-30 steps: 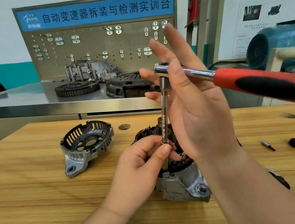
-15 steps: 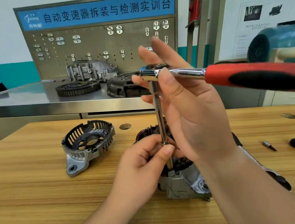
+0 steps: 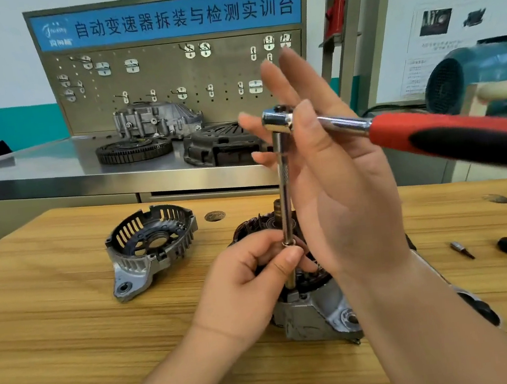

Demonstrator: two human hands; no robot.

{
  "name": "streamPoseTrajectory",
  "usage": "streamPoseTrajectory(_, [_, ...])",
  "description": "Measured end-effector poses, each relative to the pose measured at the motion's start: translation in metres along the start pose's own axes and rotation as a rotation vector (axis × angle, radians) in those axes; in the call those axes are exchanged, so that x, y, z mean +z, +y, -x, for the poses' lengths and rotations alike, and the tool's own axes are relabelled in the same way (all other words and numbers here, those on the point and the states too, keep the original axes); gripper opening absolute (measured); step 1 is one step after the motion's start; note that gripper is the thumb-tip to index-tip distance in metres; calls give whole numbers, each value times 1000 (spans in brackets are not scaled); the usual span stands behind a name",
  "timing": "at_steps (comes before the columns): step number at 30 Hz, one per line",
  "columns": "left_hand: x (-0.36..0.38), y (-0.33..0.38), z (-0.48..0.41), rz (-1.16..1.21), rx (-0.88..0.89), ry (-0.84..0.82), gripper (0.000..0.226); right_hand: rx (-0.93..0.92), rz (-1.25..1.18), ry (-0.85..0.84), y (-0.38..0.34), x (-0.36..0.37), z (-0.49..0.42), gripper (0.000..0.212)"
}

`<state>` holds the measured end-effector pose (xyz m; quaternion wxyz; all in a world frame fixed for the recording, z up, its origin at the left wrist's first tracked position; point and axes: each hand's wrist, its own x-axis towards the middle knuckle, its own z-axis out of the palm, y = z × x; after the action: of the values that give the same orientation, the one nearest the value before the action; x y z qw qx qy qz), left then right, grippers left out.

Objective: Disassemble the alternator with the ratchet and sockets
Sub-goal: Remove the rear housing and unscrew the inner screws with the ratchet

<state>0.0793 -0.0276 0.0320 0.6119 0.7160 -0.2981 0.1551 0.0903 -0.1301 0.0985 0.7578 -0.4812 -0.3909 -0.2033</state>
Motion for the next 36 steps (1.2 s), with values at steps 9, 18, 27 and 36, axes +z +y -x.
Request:
streamPoseTrajectory(9, [1,-2,1,-26,12,-9,14,175,-96,23,1,-6,-2,31])
streamPoseTrajectory(18, [2,-1,1,-58,17,3,19,133,-158,23,1,-6,-3,30])
streamPoseTrajectory(27, [2,-5,1,-96,-5,8,11,1,85,-36,-1,-6,-4,34])
streamPoseTrajectory(36, [1,-3,2,-118,-21,14,20,245,-182,64,3,-11,-4,37])
